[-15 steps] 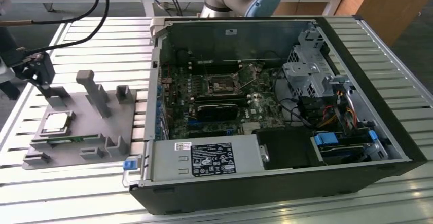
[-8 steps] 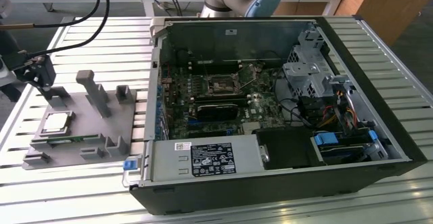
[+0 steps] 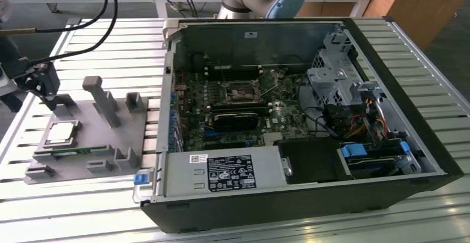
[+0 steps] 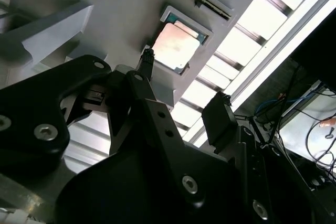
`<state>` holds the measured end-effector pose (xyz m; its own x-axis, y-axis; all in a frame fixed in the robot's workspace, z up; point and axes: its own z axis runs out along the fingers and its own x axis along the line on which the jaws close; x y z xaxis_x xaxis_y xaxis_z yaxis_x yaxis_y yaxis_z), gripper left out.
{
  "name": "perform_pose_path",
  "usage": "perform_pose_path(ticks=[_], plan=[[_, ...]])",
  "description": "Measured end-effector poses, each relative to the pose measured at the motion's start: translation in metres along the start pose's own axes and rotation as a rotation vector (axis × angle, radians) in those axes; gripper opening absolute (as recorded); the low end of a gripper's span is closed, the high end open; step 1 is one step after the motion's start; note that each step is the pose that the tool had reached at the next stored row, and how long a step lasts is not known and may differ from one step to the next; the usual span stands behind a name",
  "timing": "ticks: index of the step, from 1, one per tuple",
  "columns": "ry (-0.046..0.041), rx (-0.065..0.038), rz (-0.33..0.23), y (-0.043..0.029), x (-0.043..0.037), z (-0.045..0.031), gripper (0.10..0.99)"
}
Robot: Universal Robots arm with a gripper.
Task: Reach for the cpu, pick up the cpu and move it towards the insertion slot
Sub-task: 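Pick up the cpu and move it towards the insertion slot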
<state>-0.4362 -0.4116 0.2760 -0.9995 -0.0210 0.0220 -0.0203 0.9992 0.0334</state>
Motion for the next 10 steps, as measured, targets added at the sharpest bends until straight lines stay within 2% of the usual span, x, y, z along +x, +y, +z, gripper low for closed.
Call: perform_pose_path(ticks=[5, 10], plan=[[0.0001, 0.000, 0.000, -0.0003, 0.0016, 0.0023, 0.647], [0.0001, 0.000, 0.000, -0.0007, 0.0022, 0.0079, 0.647]])
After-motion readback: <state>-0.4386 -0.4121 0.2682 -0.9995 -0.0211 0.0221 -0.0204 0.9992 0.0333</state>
